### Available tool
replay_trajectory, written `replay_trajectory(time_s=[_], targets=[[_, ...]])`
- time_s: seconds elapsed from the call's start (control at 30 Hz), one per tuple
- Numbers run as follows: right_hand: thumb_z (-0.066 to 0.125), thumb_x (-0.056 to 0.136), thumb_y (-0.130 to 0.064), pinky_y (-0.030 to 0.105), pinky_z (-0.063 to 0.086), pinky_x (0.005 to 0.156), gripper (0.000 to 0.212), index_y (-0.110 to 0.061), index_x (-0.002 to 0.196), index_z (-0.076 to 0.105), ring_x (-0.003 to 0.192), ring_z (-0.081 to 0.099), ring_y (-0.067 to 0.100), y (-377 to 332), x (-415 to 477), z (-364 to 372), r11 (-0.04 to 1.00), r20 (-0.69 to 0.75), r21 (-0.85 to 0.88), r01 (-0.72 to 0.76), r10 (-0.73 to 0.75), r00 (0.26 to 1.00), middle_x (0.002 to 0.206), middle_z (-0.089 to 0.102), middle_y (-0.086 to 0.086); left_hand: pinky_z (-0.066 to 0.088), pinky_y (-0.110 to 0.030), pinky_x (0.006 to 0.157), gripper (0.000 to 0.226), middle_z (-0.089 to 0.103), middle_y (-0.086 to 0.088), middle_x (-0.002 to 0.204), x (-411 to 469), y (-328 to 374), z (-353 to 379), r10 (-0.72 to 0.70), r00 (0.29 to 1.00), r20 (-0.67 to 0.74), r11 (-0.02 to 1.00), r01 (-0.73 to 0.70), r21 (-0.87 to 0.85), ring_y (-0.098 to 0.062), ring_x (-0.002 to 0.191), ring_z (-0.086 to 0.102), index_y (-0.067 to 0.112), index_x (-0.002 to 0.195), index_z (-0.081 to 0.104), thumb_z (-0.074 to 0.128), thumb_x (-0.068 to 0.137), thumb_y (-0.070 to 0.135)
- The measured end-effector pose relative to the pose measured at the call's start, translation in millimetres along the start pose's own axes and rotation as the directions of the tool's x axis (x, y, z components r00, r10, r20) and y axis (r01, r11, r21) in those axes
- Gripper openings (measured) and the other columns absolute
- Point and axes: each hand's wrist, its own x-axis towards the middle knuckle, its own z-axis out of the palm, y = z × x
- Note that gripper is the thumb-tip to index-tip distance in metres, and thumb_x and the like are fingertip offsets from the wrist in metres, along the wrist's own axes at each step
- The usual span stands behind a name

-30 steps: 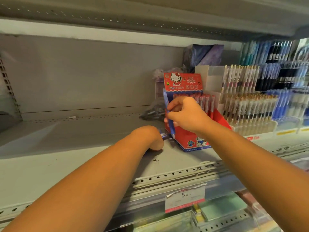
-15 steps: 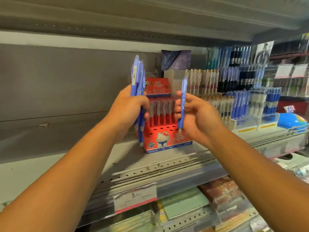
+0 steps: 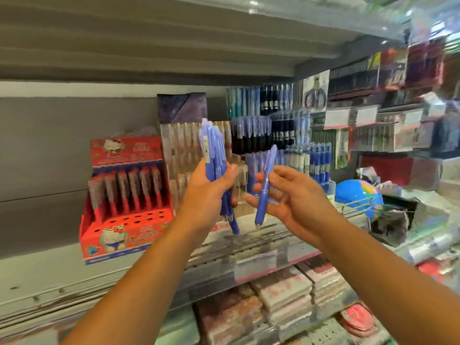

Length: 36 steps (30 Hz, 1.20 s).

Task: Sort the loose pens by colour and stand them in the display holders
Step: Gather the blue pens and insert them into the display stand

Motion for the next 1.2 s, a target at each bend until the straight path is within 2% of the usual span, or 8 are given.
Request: replay_trajectory(time_s=[0.23, 0.37, 0.57, 0.7, 0.83, 0.97, 1.1, 1.2], targets=[[0.064, 0.091, -0.003, 0.044, 0.060, 0.072, 0.036, -0.023, 0.120, 0.058, 0.079, 0.072, 0.027, -20, 40, -54, 0.978, 0.112, -0.174, 0.116, -0.098, 0.989, 0.081, 0.069, 0.012, 0.045, -0.033, 0.048, 0.017, 0.052, -0.002, 0.057, 36, -29, 46, 0.063, 0.998, 0.014, 0.998, -0.063, -0.029, -0.018, 0.049, 0.047, 0.022, 0.090, 0.051, 0.057, 0.093, 0.037], [0.064, 0.092, -0.006, 0.034, 0.059, 0.068, 0.046, -0.037, 0.124, 0.055, 0.077, 0.072, 0.025, -30, 68, -71, 0.922, 0.162, -0.319, 0.221, -0.176, 0.971, 0.075, 0.067, 0.005, 0.048, -0.030, 0.050, 0.023, 0.055, 0.004, 0.064, 68, -42, 57, 0.116, 0.992, -0.042, 0.992, -0.118, -0.043, -0.015, 0.048, 0.050, 0.024, 0.090, 0.050, 0.057, 0.090, 0.045], [0.074, 0.086, -0.012, 0.028, 0.058, 0.058, 0.047, -0.029, 0.124, 0.052, 0.066, 0.071, 0.017, -39, 111, -88, 0.719, 0.150, -0.592, 0.364, -0.346, 0.926, 0.070, 0.066, -0.002, 0.052, -0.036, 0.054, 0.011, 0.056, 0.010, 0.066, 94, -56, 69, 0.174, 0.980, -0.092, 0.984, -0.169, 0.062, -0.015, 0.050, 0.050, 0.050, 0.075, 0.054, 0.055, 0.083, 0.057], [0.080, 0.081, -0.023, 0.041, 0.059, 0.061, 0.049, -0.031, 0.118, 0.048, 0.062, 0.066, 0.015, -28, 134, -97, 0.387, 0.236, -0.823, 0.416, -0.434, 0.870, 0.081, 0.058, -0.010, 0.050, -0.032, 0.054, 0.020, 0.057, 0.010, 0.067, 97, -61, 77, 0.177, 0.972, -0.152, 0.984, -0.169, 0.064, -0.014, 0.049, 0.049, 0.051, 0.073, 0.055, 0.052, 0.091, 0.043], [0.076, 0.084, -0.027, 0.042, 0.055, 0.068, 0.055, -0.026, 0.128, 0.044, 0.074, 0.062, 0.017, -16, 148, -106, 0.274, 0.302, -0.856, 0.438, -0.422, 0.855, 0.089, 0.054, -0.014, 0.048, -0.031, 0.057, 0.006, 0.055, 0.012, 0.067, 91, -71, 86, 0.156, 0.953, -0.260, 0.984, -0.127, 0.123, -0.015, 0.051, 0.048, 0.036, 0.091, 0.051, 0.051, 0.096, 0.034], [0.074, 0.087, -0.029, 0.032, 0.042, 0.068, 0.053, -0.018, 0.129, 0.044, 0.086, 0.060, 0.021, -9, 153, -112, 0.212, 0.349, -0.867, 0.450, -0.385, 0.854, 0.106, 0.061, 0.000, 0.049, -0.033, 0.054, 0.010, 0.052, 0.013, 0.057, 84, -80, 93, 0.139, 0.947, -0.289, 0.971, -0.073, 0.226, -0.014, 0.051, 0.048, 0.028, 0.097, 0.046, 0.046, 0.103, 0.020], [0.065, 0.094, -0.028, 0.037, 0.043, 0.057, 0.030, -0.018, 0.109, 0.042, 0.065, 0.053, 0.016, -5, 155, -113, 0.151, 0.369, -0.893, 0.423, -0.290, 0.883, 0.078, 0.052, -0.005, 0.048, -0.038, 0.059, 0.008, 0.053, 0.010, 0.056, 79, -84, 94, 0.151, 0.937, -0.314, 0.955, -0.056, 0.291, -0.015, 0.051, 0.049, 0.030, 0.099, 0.044, 0.047, 0.104, 0.023], [0.058, 0.098, -0.016, 0.045, 0.056, 0.057, 0.023, -0.024, 0.100, 0.036, 0.059, 0.053, 0.000, -1, 157, -118, 0.211, 0.342, -0.898, 0.387, -0.219, 0.914, 0.079, 0.054, -0.005, 0.051, -0.033, 0.057, 0.006, 0.056, 0.009, 0.062, 75, -82, 91, 0.177, 0.929, -0.324, 0.940, -0.062, 0.334, -0.014, 0.053, 0.053, 0.031, 0.100, 0.045, 0.049, 0.103, 0.027]])
